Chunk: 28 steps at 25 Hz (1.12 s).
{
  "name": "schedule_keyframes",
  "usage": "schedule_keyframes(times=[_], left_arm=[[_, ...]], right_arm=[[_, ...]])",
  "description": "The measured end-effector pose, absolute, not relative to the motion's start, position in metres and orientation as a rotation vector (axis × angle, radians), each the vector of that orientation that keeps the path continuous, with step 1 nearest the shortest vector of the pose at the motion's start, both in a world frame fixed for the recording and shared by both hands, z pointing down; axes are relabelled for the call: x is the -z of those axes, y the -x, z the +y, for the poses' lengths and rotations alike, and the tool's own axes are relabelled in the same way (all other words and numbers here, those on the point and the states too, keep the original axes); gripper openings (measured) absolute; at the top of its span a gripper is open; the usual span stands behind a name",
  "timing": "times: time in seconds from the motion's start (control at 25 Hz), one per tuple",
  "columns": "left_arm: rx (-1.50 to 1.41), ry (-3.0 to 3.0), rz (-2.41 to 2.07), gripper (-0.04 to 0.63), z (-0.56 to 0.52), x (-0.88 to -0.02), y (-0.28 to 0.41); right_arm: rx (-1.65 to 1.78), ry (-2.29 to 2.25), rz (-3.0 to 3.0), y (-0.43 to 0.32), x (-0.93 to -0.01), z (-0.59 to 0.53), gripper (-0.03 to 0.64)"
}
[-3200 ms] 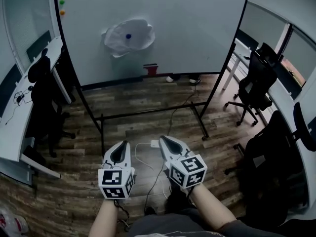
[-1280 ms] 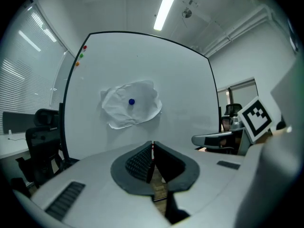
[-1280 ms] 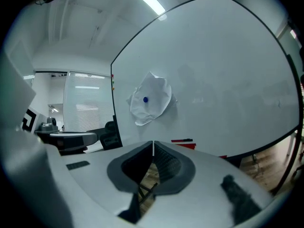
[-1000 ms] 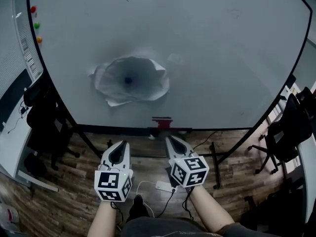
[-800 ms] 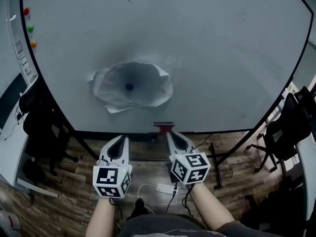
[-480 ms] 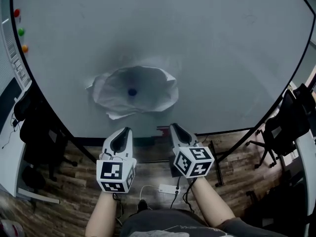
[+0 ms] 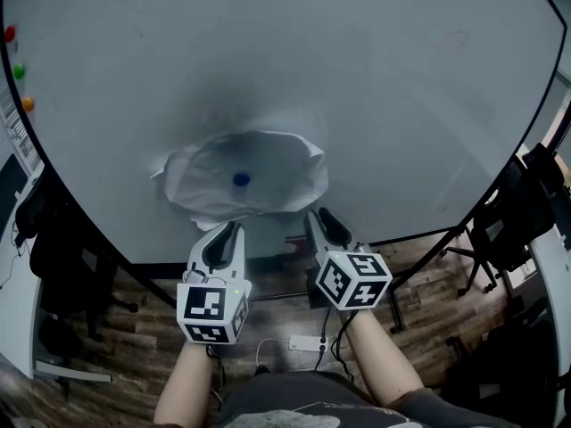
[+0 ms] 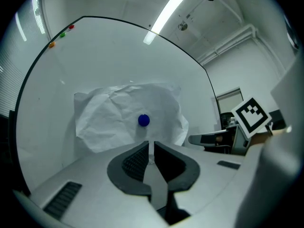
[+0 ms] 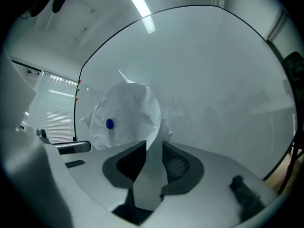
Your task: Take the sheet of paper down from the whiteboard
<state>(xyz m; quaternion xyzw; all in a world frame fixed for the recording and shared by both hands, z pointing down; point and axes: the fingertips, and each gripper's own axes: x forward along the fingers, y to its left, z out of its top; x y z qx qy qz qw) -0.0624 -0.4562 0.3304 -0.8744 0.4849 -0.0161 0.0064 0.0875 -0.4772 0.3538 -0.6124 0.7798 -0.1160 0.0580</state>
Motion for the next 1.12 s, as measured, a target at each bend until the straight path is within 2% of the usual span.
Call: schedule_keyframes(times=[0.6,0.8,1.12], left_arm=[[0.054,2.703,1.489,0.029,-0.479,-0.320,0.063],[0.049,2.675,1.482,0.078,-0.483,-0.317,0.061],[0.046,2.498,1.485,0.147,-0.492,-0.299,0.052]], right_arm=[[0.319,1.884,2.328,-0.091,-0.339,-0.502,0.089],[0.229,1.943,2.332,-0.090,-0.336,-0.507,0.035],[0.166,1.951,2.312,-0.090,-0.335,-0.506,0.028]])
